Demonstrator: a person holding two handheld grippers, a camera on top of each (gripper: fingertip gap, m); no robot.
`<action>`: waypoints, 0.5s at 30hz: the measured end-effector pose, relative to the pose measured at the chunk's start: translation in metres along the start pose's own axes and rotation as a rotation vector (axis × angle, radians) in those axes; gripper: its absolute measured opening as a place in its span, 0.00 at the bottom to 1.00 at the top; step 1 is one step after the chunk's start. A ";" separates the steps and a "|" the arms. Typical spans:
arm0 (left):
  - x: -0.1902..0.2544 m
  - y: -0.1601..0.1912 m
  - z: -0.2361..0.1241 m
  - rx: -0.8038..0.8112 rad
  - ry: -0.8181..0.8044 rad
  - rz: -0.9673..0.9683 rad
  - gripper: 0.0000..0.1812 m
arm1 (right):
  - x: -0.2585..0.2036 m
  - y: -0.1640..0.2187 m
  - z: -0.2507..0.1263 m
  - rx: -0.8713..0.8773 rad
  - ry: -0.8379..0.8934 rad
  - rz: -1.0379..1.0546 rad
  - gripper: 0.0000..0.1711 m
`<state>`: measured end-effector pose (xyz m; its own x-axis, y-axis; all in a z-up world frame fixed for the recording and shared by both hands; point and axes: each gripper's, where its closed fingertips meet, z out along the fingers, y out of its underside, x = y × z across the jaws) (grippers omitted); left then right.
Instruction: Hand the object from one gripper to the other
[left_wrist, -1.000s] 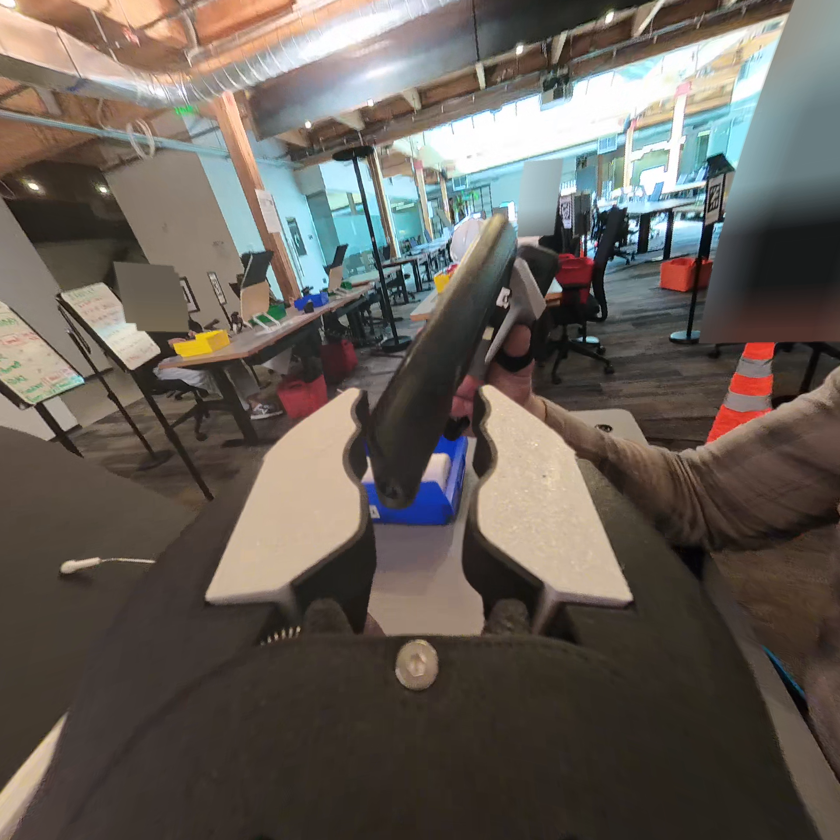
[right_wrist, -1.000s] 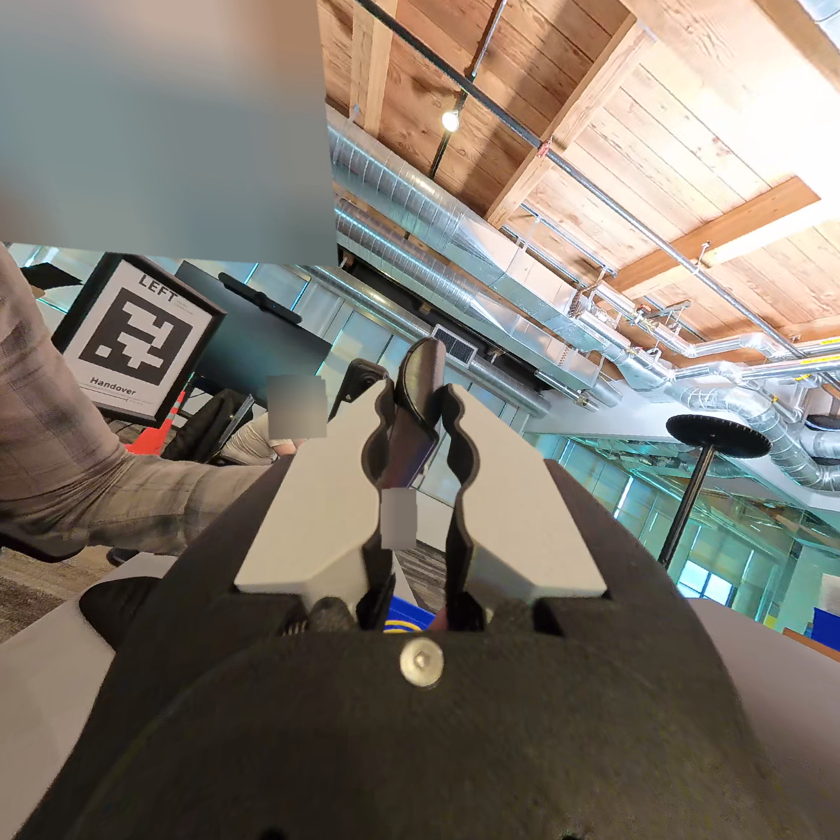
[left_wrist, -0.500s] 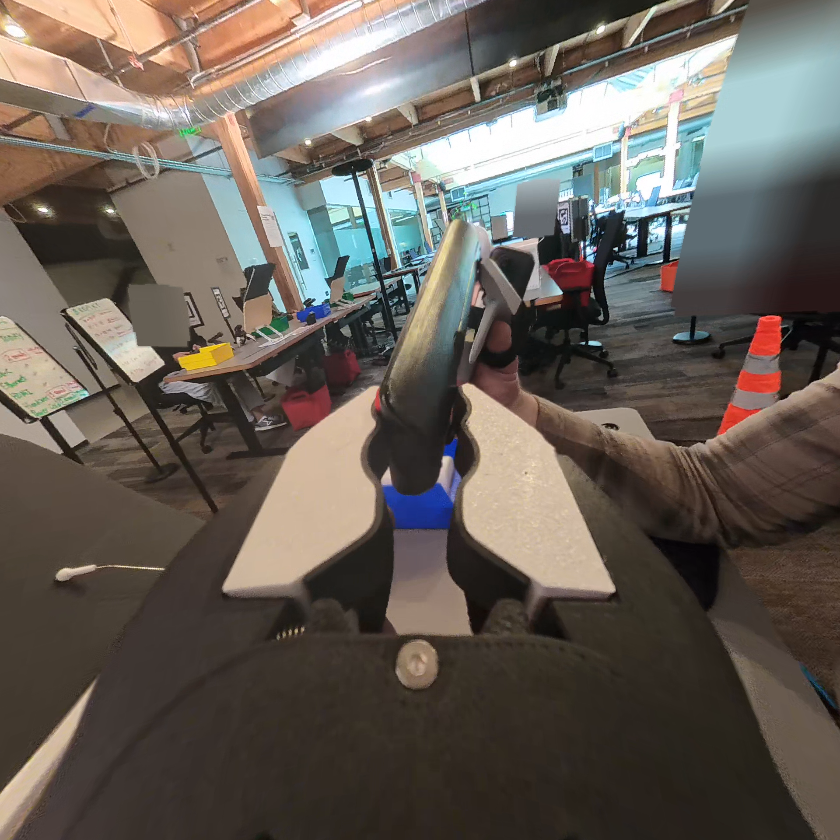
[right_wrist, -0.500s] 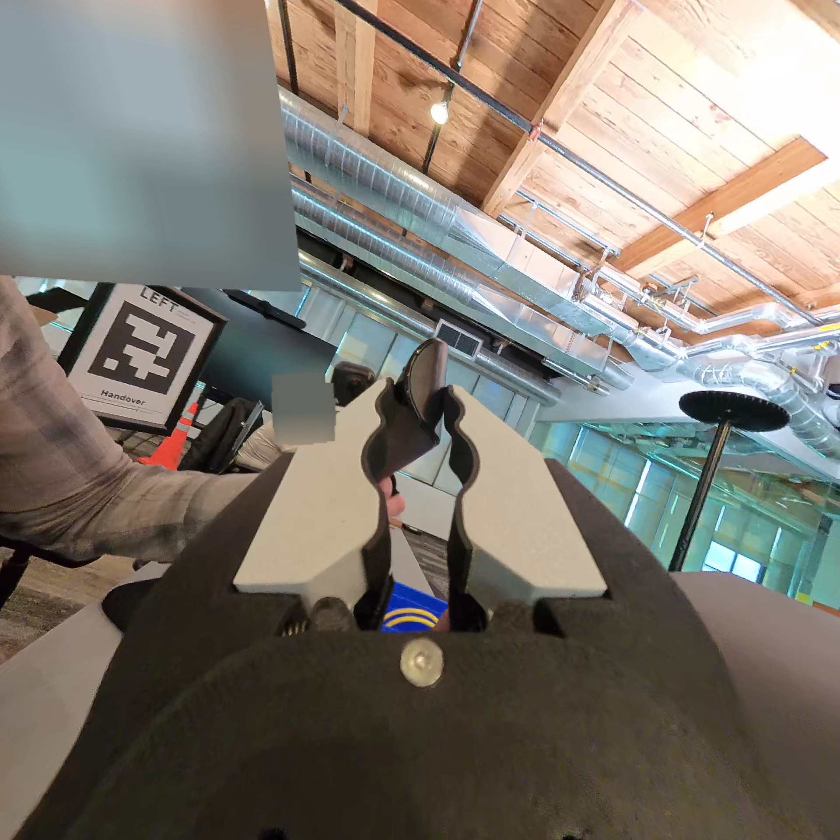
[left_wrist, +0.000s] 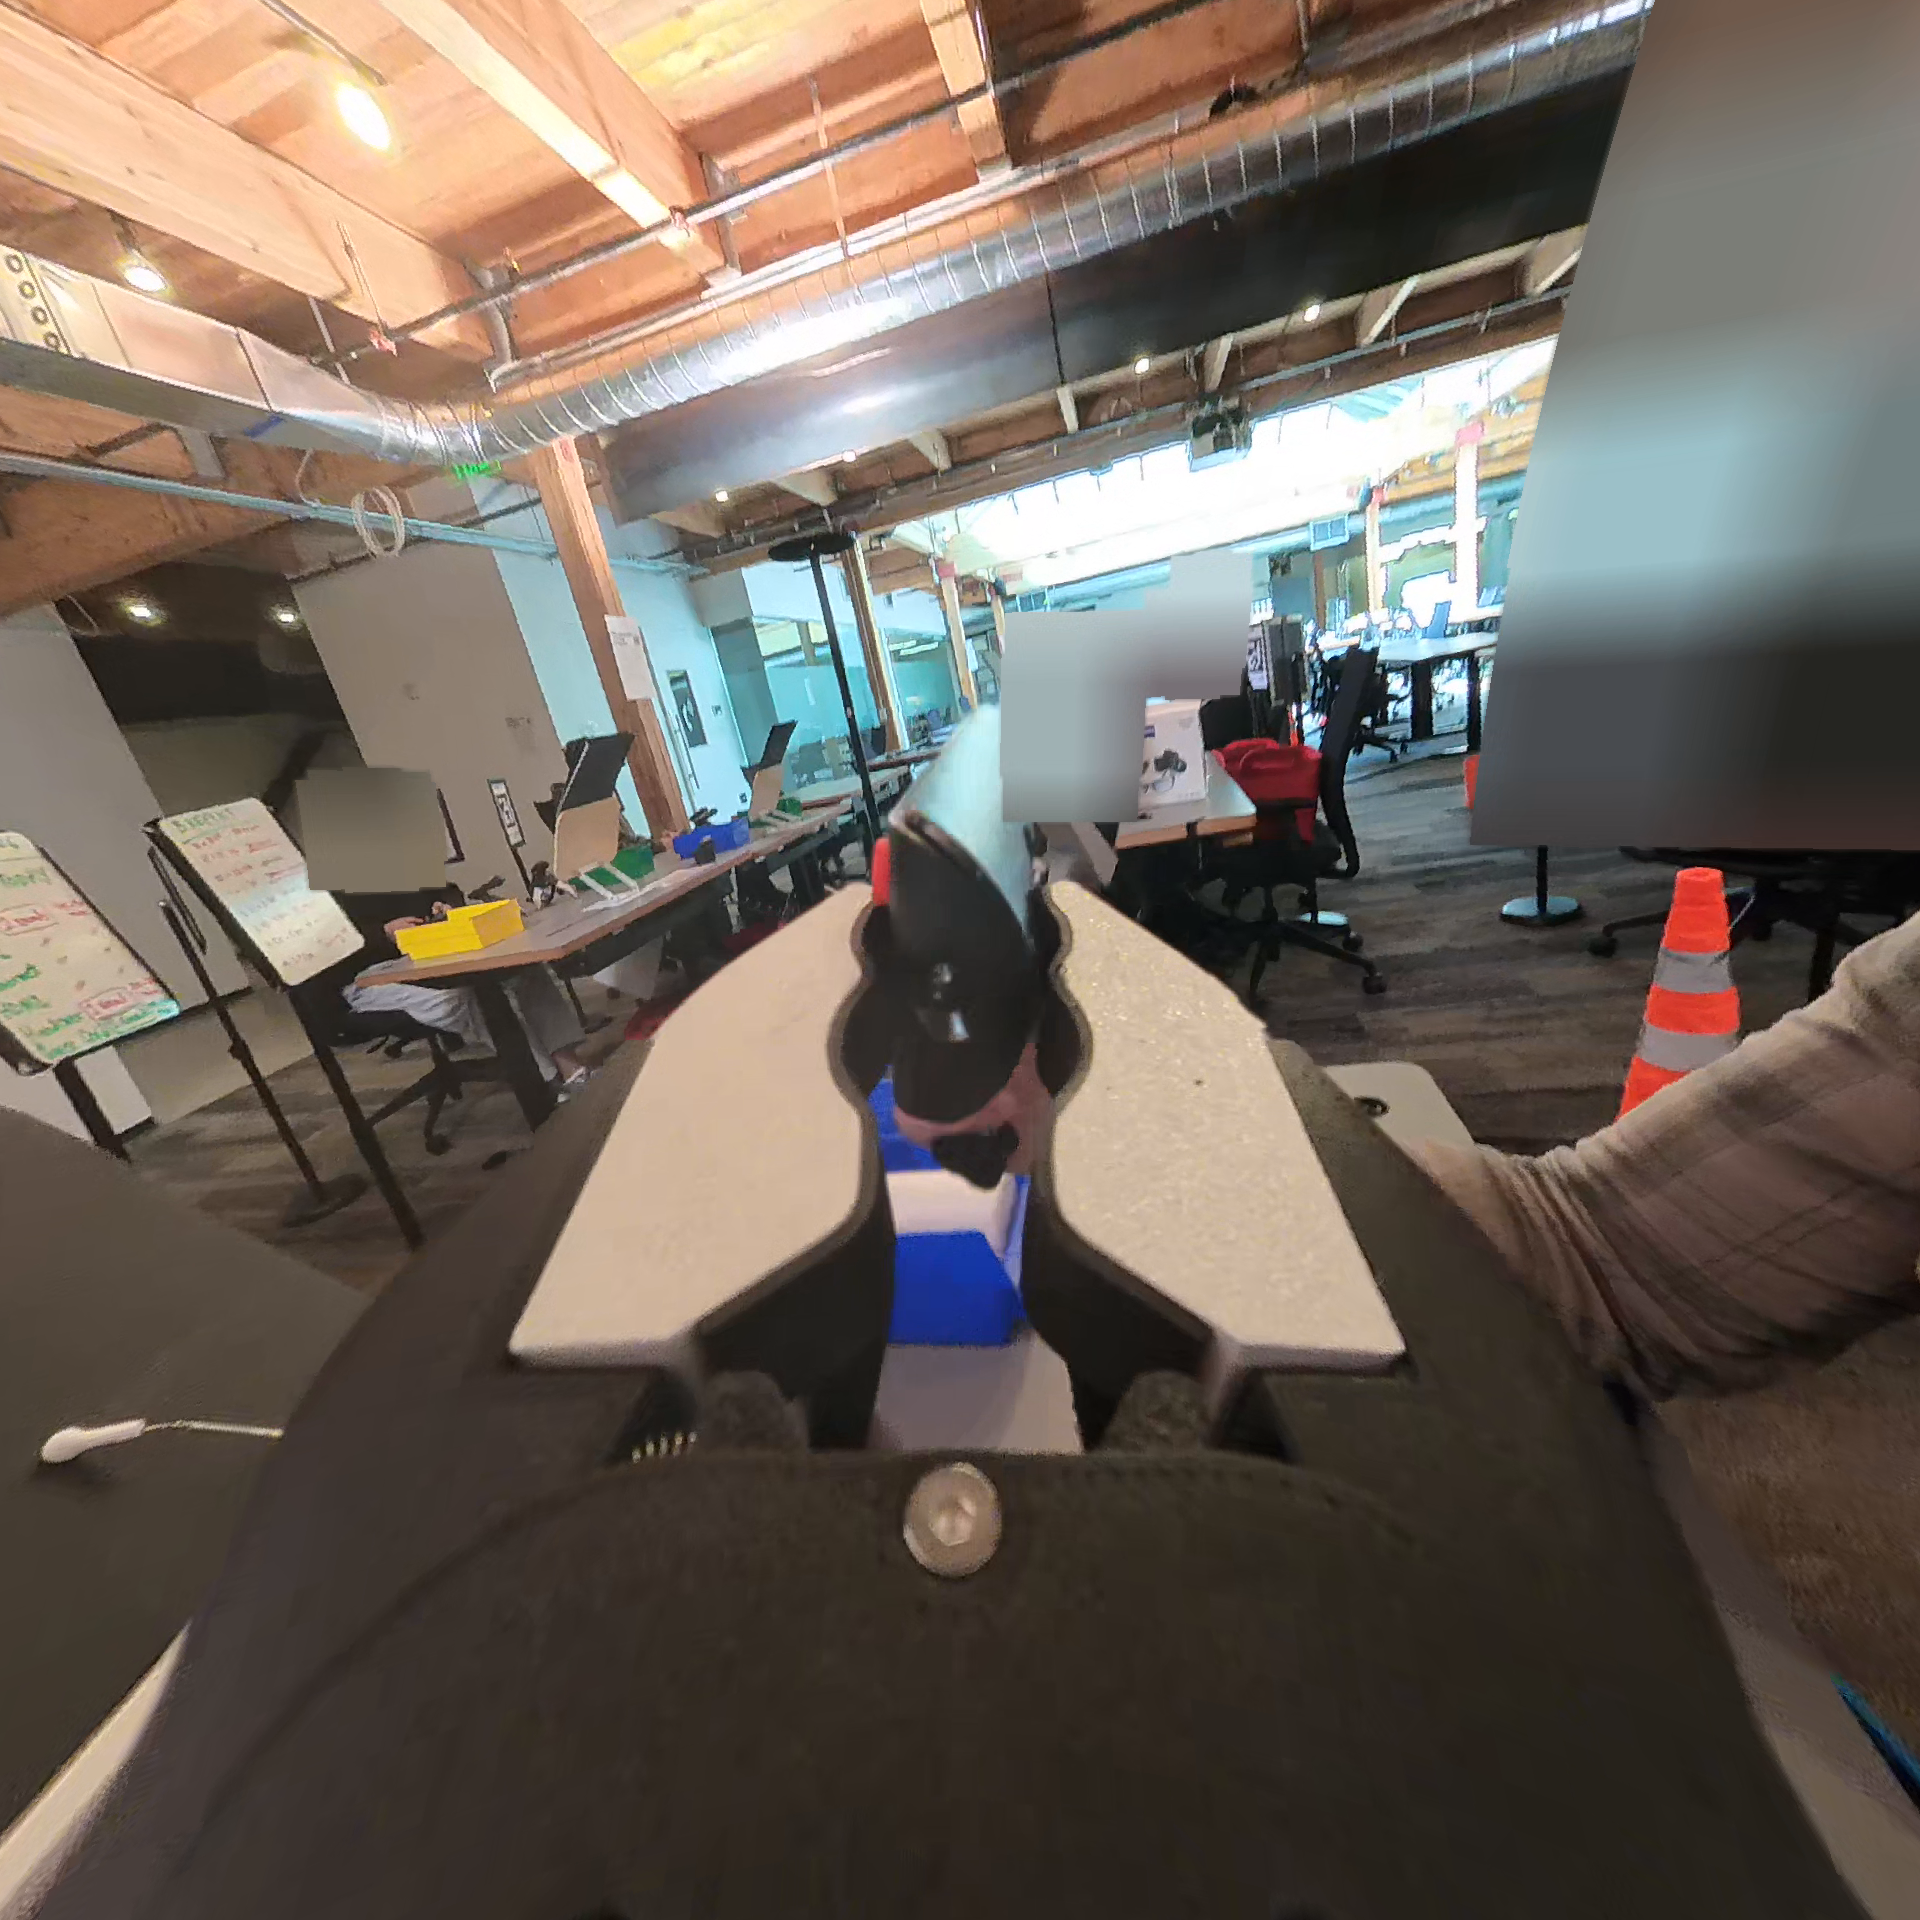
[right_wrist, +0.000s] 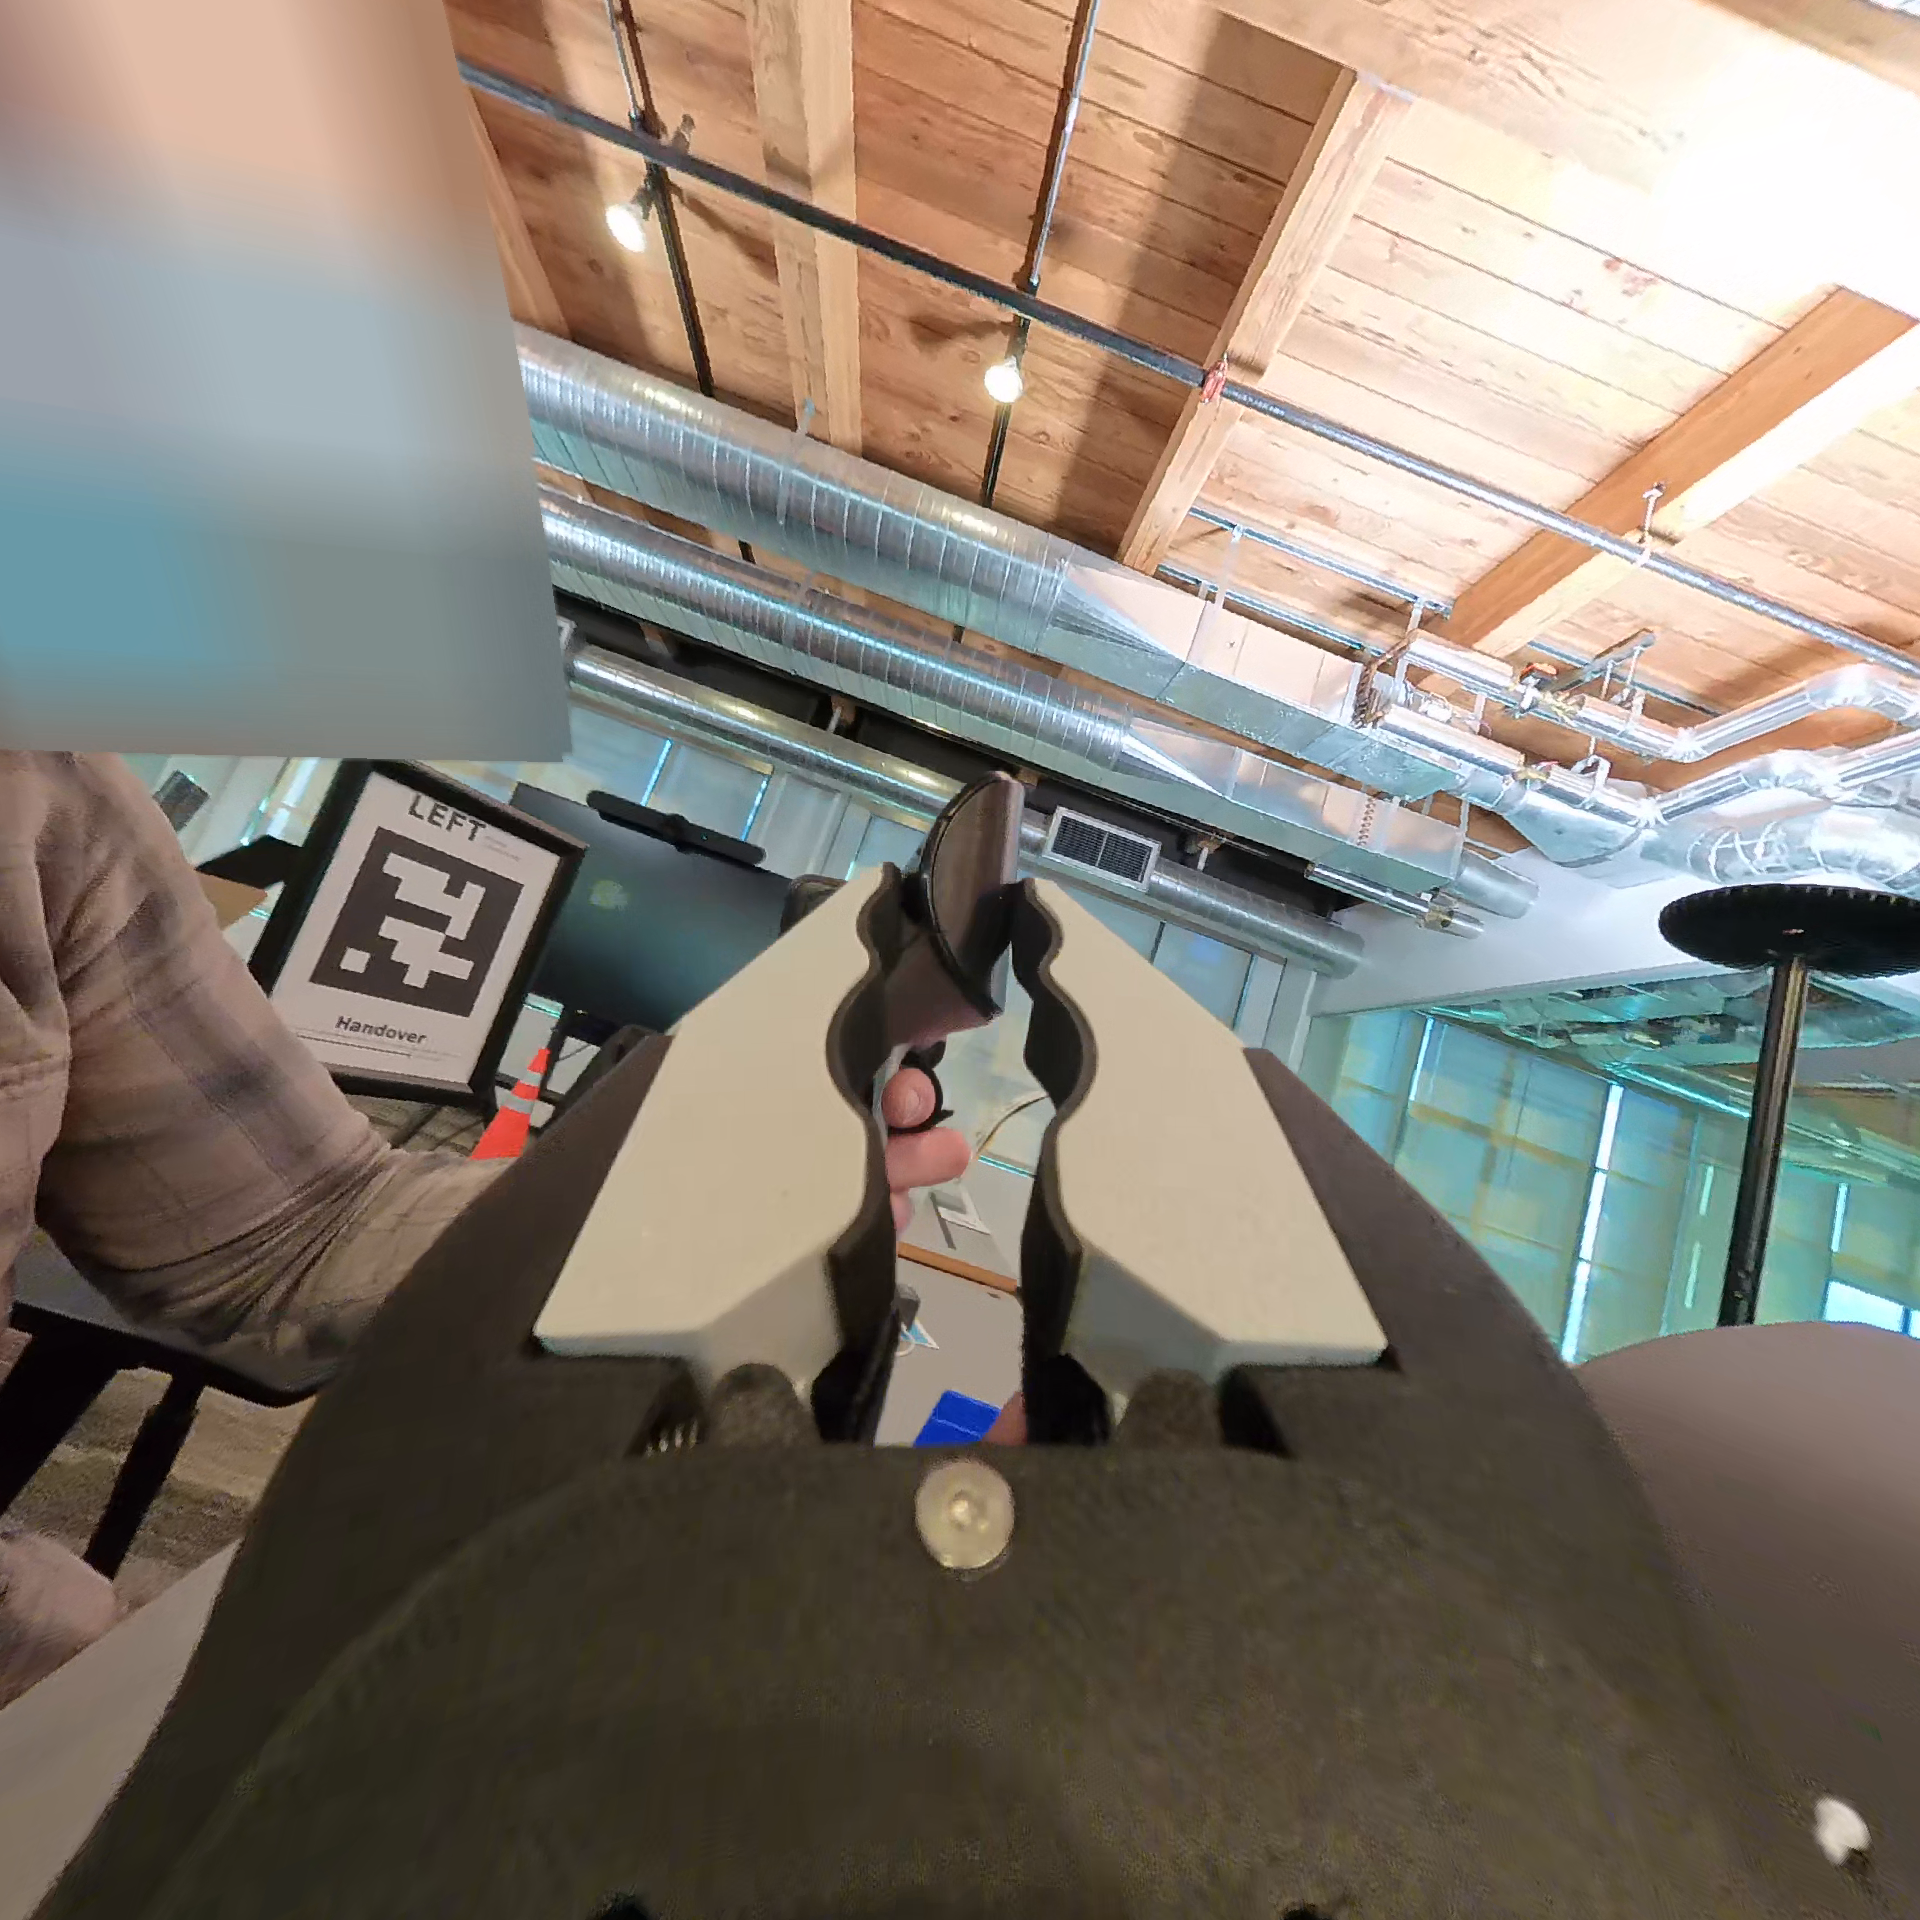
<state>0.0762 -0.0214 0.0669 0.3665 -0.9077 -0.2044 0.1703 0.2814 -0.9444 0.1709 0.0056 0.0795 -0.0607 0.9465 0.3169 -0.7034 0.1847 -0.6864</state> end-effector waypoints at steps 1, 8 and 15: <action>-0.001 -0.002 0.000 0.008 -0.008 0.003 0.14 | 0.002 0.002 0.000 0.007 0.002 0.015 0.11; -0.003 -0.004 0.000 -0.013 -0.036 0.035 0.13 | 0.006 0.011 -0.002 0.016 0.005 0.064 0.11; -0.014 0.000 -0.006 -0.040 -0.088 0.015 0.13 | 0.022 0.026 -0.005 -0.039 0.095 0.035 0.17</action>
<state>0.0658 -0.0103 0.0684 0.4483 -0.8720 -0.1967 0.1282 0.2805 -0.9513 0.1549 0.0327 0.0658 -0.0159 0.9731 0.2298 -0.6741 0.1593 -0.7213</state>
